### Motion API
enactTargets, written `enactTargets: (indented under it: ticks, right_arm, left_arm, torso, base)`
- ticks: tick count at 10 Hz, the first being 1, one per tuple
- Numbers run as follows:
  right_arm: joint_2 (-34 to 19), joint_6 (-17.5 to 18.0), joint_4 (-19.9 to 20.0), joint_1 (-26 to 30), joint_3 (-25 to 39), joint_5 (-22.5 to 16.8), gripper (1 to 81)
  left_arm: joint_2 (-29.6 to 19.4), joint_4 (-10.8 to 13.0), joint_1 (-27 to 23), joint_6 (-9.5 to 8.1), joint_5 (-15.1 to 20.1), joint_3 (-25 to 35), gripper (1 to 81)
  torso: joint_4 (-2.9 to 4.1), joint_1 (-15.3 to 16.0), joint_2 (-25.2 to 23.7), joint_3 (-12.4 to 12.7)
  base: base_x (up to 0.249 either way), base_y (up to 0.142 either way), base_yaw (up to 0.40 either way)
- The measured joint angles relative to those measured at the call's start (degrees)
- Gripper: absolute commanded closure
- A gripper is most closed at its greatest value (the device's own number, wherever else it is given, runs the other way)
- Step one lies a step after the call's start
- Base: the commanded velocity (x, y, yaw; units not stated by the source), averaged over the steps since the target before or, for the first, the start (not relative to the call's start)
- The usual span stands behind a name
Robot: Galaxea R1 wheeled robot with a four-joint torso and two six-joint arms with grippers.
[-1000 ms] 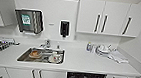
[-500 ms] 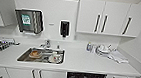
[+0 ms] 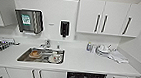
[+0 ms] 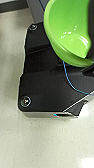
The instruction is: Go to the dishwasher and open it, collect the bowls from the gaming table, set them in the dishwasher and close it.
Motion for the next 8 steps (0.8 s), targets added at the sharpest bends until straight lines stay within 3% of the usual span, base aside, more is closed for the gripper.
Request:
enactTargets:
  ticks: [4, 8]
  right_arm:
    - [0.0, 0.0, 0.0, 0.1, 0.0, 0.0, 81.1]
    - [0.0, 0.0, -0.1, 1.1, 0.2, 0.3, 81.1]
  left_arm:
    - [-7.0, 0.0, 0.6, -2.27, -3.7, 8.3, 81.1]
    - [-8.9, -0.1, -0.5, -3.1, -5.5, 10.9, 81.1]
  torso:
    - [0.0, 0.0, 0.0, -0.7]
    - [0.0, 0.0, 0.0, -7.6]
  base:
    - [0.0, 0.0, 0.0]
    - [0.0, 0.0, 0.0]
